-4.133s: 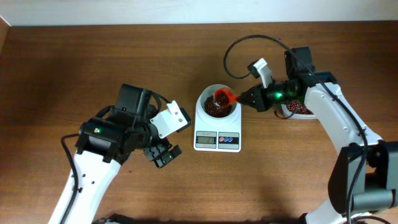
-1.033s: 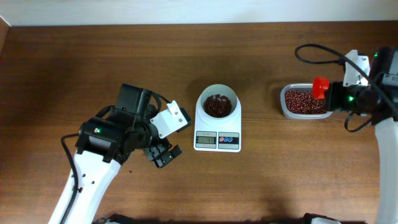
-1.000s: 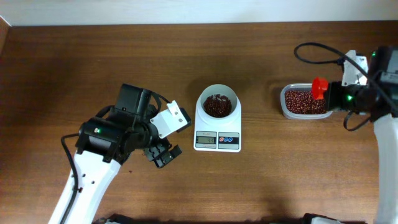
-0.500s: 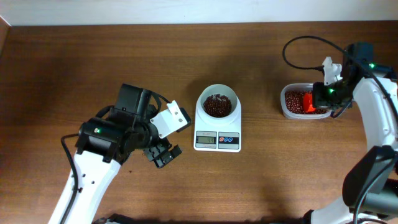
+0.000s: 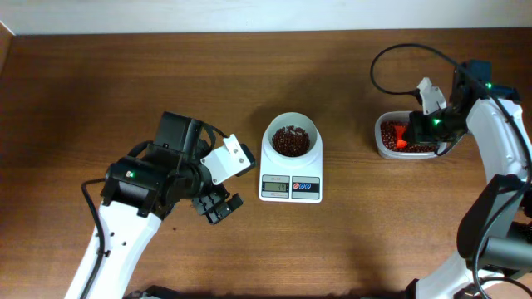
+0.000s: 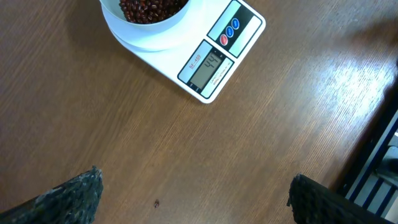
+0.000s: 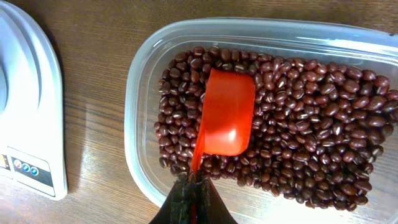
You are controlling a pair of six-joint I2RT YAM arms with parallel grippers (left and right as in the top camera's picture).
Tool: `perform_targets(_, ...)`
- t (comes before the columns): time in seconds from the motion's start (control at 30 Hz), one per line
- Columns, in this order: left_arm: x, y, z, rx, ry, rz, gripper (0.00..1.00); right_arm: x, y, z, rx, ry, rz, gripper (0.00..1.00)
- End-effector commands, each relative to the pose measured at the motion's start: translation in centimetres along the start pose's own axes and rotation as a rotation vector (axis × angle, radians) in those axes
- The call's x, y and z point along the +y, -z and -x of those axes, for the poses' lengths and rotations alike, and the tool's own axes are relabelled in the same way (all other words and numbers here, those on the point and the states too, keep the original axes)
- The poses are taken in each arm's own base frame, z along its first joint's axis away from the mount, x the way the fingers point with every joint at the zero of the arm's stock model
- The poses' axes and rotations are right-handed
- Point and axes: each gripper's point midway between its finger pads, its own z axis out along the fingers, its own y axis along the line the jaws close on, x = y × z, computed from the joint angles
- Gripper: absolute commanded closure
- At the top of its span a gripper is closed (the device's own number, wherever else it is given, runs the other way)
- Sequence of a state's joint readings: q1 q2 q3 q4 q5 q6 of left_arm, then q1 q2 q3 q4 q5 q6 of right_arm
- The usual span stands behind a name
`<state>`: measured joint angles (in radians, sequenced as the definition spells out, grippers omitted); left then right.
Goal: Scoop and weigh 50g on scale
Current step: 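Return the scoop to the bean tub and scoop more beans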
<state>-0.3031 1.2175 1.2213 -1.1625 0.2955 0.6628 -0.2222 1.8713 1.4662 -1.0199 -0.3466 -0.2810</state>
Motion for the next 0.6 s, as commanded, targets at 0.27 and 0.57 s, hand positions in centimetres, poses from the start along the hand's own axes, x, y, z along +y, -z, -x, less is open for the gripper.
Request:
perform_targets(0.27, 0.2, 0.3, 0.2, -0.01, -0.016, 0.012, 0.01, -2.1, 0.0, 0.9, -0.078, -0.078, 0.112, 0.96)
perform_targets(0.57, 0.2, 0.3, 0.2, -0.01, -0.015, 0.011, 0.01, -2.5, 2.2, -0.3, -0.119, -0.221, 0.299, 0.96)
